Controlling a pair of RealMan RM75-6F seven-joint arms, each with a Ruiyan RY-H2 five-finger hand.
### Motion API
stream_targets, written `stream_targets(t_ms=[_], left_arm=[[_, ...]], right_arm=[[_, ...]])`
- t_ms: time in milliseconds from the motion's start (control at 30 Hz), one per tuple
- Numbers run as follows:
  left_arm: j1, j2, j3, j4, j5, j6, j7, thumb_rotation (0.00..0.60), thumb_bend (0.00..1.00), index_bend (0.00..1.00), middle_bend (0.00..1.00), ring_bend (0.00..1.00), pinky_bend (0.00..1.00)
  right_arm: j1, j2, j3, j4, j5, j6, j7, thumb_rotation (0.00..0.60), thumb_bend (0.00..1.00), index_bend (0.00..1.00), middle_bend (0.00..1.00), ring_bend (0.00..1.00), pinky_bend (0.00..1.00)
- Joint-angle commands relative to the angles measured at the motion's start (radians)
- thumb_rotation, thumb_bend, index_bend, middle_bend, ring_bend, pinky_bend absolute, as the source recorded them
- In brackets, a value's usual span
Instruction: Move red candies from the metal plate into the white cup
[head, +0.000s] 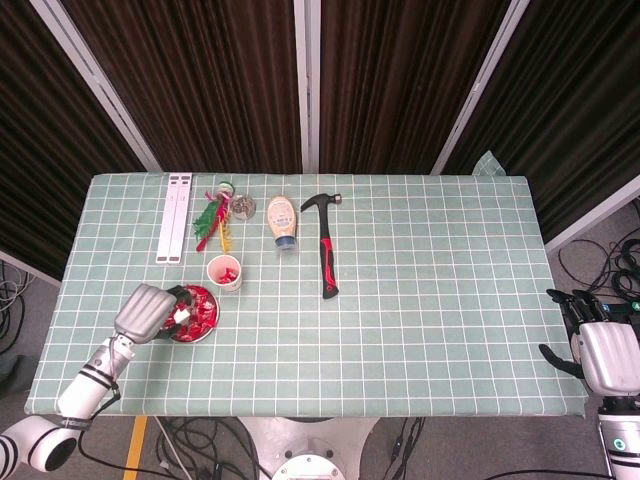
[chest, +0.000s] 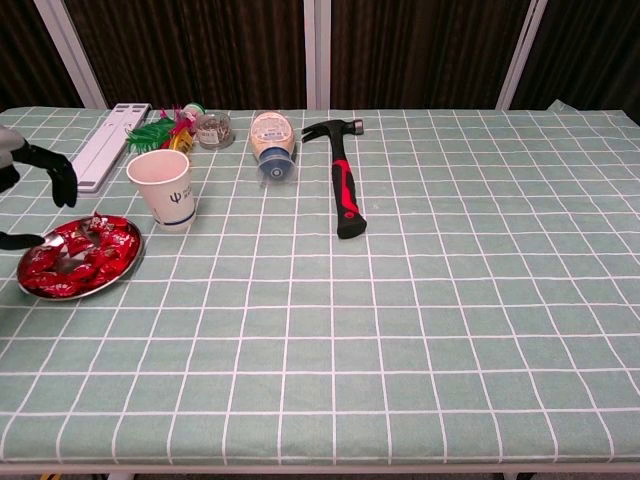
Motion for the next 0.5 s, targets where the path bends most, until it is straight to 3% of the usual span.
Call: stream_targets(t_ms=[33,267,500], left_arm=[[-0.018,-0.029,0.020,0.037,0.044,-0.027,-0.034,0.600,0.26,0.49,0.52,0.90,1.00],[-0.043,-0.077,0.022,0.098,0.090,-0.047,-0.058,0.600,0.26,0.45,0.47,0.90,1.00],[-0.071,-0.106,0.022,0.147,0.106,-0.088,-0.007,0.600,0.27,0.41,0.42,0.89,1.00]], right_arm=[[-0.002,0.001,0.000,-0.003,0.001,0.003,-0.004,0.600,0.09,0.20,0.30,0.19,0.46],[-0.006,0.004,-0.001,-0.014,0.003,0.006,-0.016,0.600,0.09,0.20,0.30,0.19,0.47],[-0.007,0.006,0.000,-0.024,0.005,0.007,-0.030,0.600,0.09,0.20,0.30,0.19,0.47]])
